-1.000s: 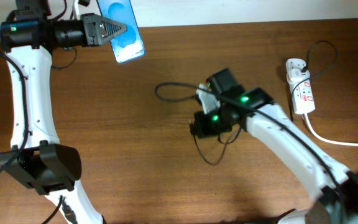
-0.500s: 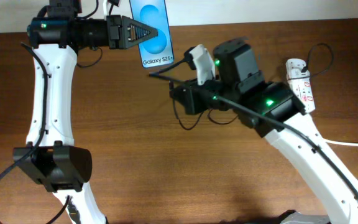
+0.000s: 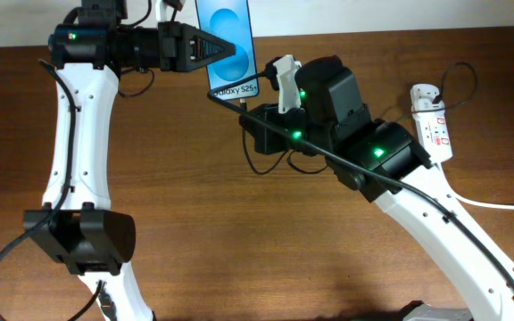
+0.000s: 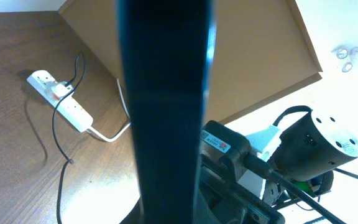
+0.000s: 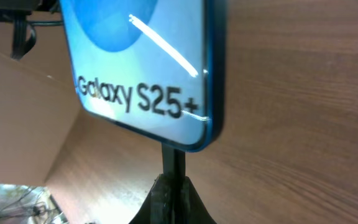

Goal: Plug charger to phone and switch on socket
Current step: 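Push the USB-C plug up into the phone's bottom port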

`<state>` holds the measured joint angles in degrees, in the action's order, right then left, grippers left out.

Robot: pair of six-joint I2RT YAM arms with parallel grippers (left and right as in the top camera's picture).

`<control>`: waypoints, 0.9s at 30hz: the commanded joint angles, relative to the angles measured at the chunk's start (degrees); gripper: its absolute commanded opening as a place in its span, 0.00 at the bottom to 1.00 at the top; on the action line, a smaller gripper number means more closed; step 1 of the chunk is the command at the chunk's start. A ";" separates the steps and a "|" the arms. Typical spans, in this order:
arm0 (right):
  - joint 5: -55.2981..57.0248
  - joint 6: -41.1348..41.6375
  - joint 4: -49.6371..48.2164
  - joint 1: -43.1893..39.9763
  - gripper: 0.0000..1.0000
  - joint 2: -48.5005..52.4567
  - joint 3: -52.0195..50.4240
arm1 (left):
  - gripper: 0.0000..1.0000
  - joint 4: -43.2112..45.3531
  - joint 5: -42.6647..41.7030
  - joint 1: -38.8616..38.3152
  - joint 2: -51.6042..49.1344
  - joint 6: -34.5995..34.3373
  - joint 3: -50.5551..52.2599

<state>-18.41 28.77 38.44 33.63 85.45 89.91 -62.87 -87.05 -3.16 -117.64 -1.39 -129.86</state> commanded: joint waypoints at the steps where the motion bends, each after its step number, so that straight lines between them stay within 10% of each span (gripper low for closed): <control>1: -2.97 0.68 -0.98 0.48 0.04 -0.44 1.07 | 0.00 0.33 -3.15 0.20 0.46 -0.35 -0.57; 27: -2.54 -2.99 -1.09 0.44 0.04 -0.33 1.07 | 0.00 0.31 -1.01 0.15 0.46 3.15 -0.57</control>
<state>-21.65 26.55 37.45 33.65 85.45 89.91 -62.87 -86.89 -3.16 -117.64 -0.01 -129.86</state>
